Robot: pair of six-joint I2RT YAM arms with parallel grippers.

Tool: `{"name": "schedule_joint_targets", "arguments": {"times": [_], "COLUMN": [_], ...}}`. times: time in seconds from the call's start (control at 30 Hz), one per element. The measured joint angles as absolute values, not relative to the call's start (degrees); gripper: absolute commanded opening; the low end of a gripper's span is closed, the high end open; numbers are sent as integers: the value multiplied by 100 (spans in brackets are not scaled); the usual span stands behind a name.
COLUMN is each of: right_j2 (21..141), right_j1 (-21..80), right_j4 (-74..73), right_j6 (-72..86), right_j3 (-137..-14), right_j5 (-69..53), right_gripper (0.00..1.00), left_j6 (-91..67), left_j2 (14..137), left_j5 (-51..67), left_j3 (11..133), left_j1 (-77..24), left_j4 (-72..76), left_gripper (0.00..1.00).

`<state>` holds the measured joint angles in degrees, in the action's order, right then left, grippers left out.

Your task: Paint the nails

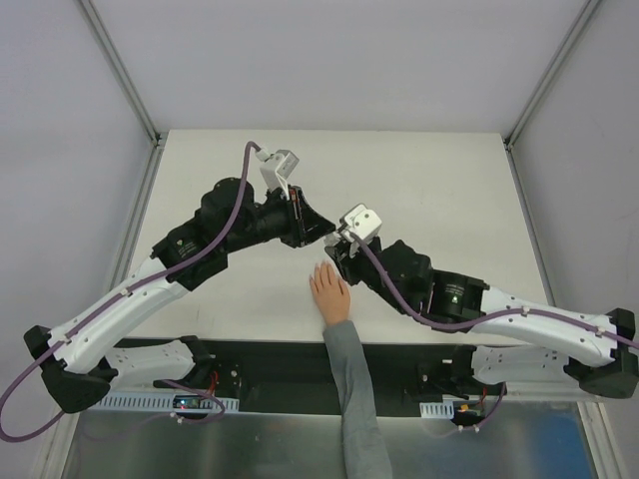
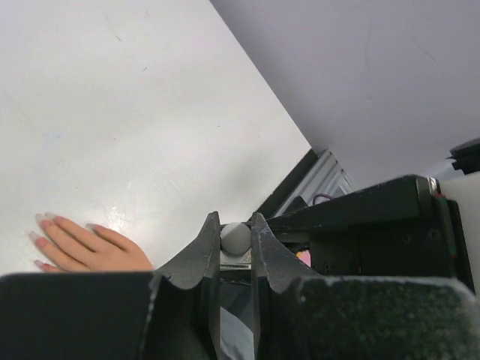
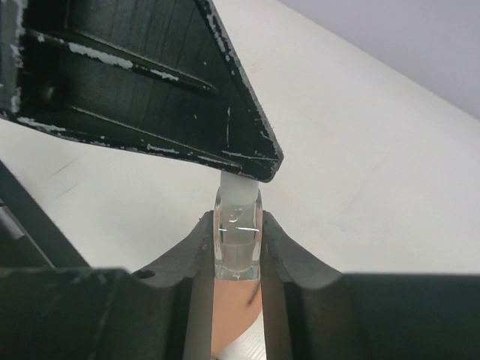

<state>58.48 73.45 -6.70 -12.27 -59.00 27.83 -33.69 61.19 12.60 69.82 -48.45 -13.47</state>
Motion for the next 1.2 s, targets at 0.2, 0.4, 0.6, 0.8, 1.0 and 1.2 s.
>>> {"name": "schedule_joint_targets", "arguments": {"times": [0.2,0.4,0.6,0.8,1.0,1.2], "right_j2": [5975,5653,5164,4834,4753,4816], "right_j1": [7406,7008,6416,6112,6040,6018], "right_j4": [-545,-381,-333,-515,-709,-843], "right_j6": [-1651,-1643,-1347,-1201,-1203,-1203], "right_j3": [-5920,-5813,-5520,-5419,-5419,-5419], "right_j5": [3013,2014,947,80,-419,-676], "right_gripper": [0,0,0,0,0,0], "left_j6": [-3409,-3465,-3249,-2932,-2681,-2604], "left_j2": [6114,5999,5789,5524,5999,6213], "left_j5": [777,744,1076,1822,2716,3035], "left_j3": [7063,7072,7070,7096,7546,7561], "left_j1": [-4921,-4912,-4901,-4788,-4713,-4713], "left_j4": [-1533,-1559,-1568,-1544,-1778,-2010], "left_gripper": [22,84,83,67,56,43]}}
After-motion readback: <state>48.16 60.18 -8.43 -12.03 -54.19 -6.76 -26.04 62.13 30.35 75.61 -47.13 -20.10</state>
